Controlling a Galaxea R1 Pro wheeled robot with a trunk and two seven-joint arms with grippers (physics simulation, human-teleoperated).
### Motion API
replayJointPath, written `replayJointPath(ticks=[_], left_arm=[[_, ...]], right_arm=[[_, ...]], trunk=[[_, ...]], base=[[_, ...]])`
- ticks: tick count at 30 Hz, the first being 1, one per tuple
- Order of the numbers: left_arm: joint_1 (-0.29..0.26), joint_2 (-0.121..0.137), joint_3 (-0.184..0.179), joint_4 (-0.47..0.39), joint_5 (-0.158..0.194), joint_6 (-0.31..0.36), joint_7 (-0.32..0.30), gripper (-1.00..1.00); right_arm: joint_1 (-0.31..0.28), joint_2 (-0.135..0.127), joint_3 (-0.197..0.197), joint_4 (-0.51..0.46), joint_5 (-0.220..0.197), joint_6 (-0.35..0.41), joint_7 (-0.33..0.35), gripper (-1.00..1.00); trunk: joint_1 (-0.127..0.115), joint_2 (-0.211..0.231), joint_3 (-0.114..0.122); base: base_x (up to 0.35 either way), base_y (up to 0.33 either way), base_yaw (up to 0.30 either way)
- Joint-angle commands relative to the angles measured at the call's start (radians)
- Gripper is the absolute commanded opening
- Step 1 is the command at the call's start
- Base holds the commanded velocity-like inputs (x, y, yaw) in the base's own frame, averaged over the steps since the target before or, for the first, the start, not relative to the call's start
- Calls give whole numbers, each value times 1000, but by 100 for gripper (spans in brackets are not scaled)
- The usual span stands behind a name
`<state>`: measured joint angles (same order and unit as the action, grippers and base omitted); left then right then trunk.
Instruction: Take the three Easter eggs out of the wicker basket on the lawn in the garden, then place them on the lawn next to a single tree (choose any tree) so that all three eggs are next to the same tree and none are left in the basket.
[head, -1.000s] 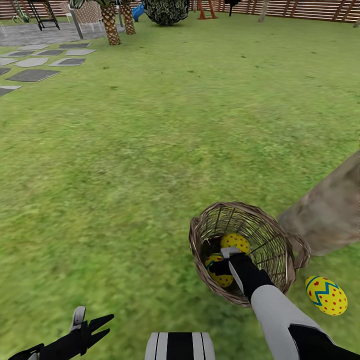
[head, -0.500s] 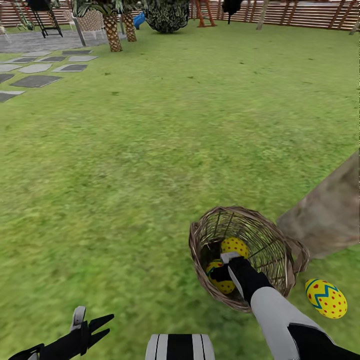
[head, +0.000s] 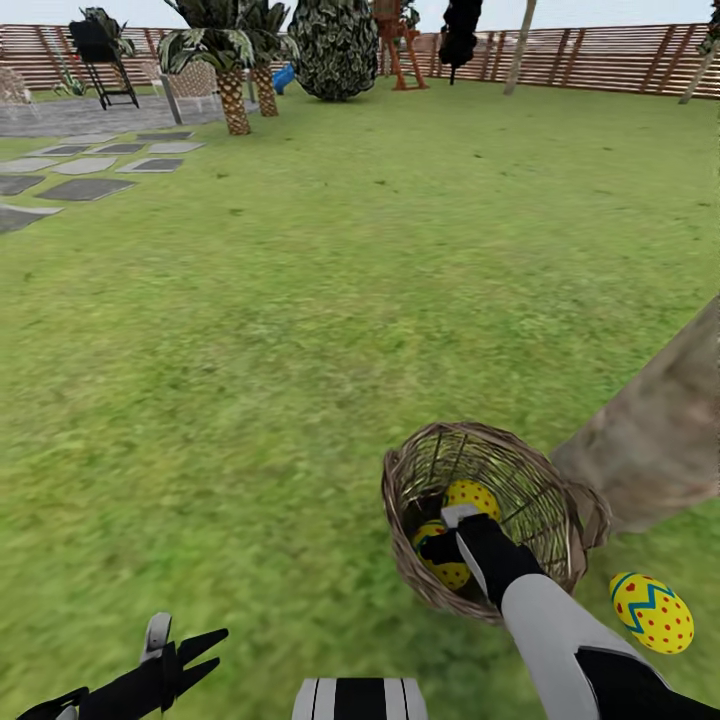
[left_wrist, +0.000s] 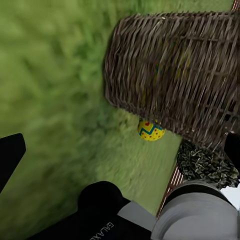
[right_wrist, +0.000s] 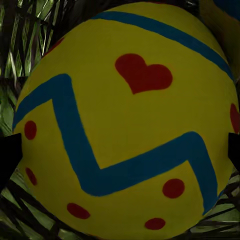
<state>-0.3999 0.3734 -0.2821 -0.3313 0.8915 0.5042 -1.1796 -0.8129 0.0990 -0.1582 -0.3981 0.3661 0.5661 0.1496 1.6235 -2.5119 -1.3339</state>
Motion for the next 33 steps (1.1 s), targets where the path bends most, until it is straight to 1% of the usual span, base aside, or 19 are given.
replayJointPath(ticks=[1, 9, 19, 33], left_arm=[[0, 1, -6, 0, 9, 10, -2, 100], [0, 1, -5, 0, 9, 10, -2, 100], [0, 2, -6, 0, 9, 10, -2, 100], [0, 1, -6, 0, 9, 10, -2, 100]], right_arm=[[0, 1, -6, -2, 11, 4, 7, -100], [0, 1, -6, -2, 11, 5, 7, -100], [0, 8, -4, -2, 11, 4, 8, -100], [0, 4, -4, -2, 11, 5, 10, -100]], trunk=[[-1, 0, 3], [-4, 2, 34], [-9, 4, 73], [-15, 7, 127]], base=[[0, 0, 0], [0, 0, 0], [0, 0, 0], [0, 0, 0]])
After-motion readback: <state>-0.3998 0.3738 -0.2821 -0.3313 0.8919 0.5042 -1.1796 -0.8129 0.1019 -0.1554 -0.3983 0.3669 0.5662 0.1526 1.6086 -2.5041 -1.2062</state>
